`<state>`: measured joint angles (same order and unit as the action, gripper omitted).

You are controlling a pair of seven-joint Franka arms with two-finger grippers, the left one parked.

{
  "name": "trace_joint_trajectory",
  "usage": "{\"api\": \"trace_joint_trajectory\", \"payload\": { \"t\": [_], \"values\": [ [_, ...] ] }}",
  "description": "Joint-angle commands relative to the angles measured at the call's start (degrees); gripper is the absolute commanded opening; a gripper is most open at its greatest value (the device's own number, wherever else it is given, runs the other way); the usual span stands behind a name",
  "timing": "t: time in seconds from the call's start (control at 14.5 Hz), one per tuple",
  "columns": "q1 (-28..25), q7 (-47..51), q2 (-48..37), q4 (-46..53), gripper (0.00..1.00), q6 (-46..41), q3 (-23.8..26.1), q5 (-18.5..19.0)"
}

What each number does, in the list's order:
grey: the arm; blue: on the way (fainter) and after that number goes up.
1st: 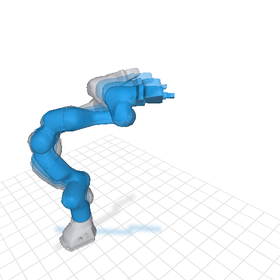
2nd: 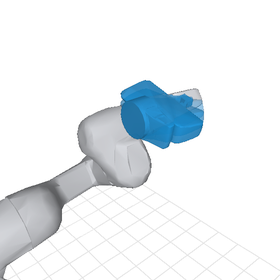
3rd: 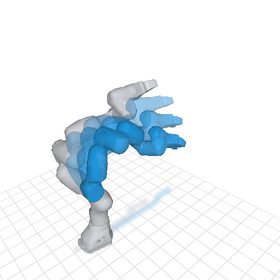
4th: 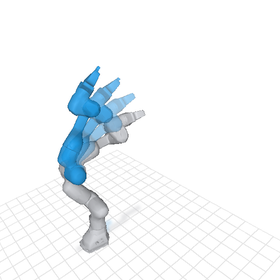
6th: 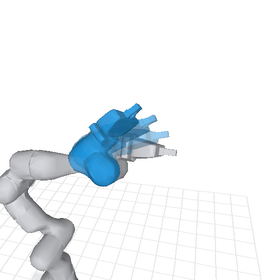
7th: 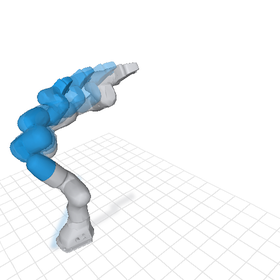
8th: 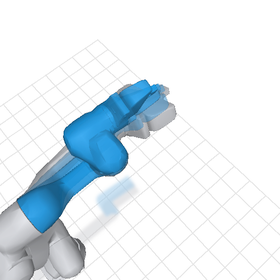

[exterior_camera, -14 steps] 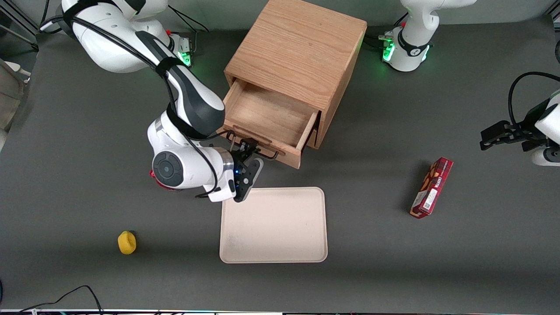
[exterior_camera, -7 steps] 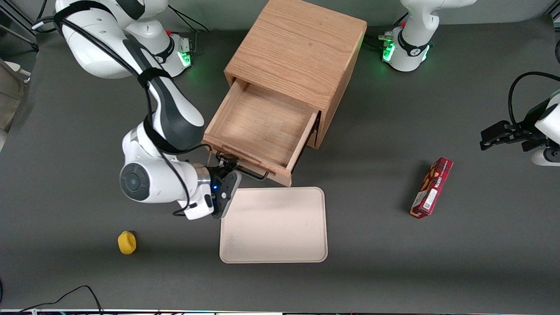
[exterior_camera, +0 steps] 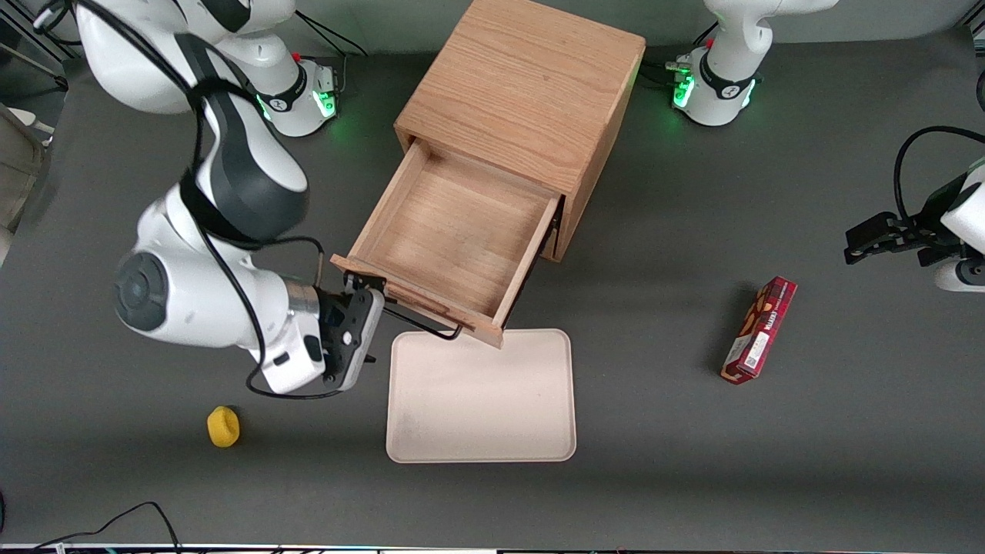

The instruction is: Open upper drawer

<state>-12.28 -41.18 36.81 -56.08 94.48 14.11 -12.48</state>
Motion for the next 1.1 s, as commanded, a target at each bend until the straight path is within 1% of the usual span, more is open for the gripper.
{"api": "trace_joint_trajectory", "payload": {
  "t": [0.0, 0.14, 0.28, 0.34, 0.41, 0.48, 0.55, 0.62, 0.69, 0.76, 0.9, 0.97, 1.03],
  "values": [
    [-0.29, 9.59, -8.31, -1.57, 1.00, -8.40, 0.22, 2.64],
    [0.68, 18.10, -12.62, -1.92, 1.00, -15.09, -0.83, 2.64],
    [1.38, 30.31, -16.31, -1.92, 1.00, -19.49, -3.29, 2.90],
    [1.30, 36.63, -18.16, -2.53, 1.00, -21.25, -4.25, 4.47],
    [1.47, 42.44, -20.35, -4.10, 1.00, -21.70, -4.52, 5.18],
    [1.99, 45.89, -22.98, -6.64, 1.00, -23.10, -4.70, 5.19],
    [2.96, 46.79, -26.23, -10.85, 1.00, -26.51, -5.75, 6.67],
    [3.14, 46.89, -30.35, -16.63, 1.00, -26.37, -7.15, 9.21],
    [3.32, 46.89, -34.13, -22.43, 1.00, -25.06, -7.69, 12.02],
    [3.32, 47.15, -38.17, -29.36, 1.00, -21.92, -8.91, 13.18],
    [3.32, 47.42, -48.80, -45.09, 1.00, -11.65, -12.60, 13.19],
    [3.32, 46.64, -53.11, -50.99, 1.00, -7.34, -14.70, 13.19],
    [3.23, 46.45, -55.42, -53.93, 1.00, -4.95, -16.72, 13.19]
  ]
}}
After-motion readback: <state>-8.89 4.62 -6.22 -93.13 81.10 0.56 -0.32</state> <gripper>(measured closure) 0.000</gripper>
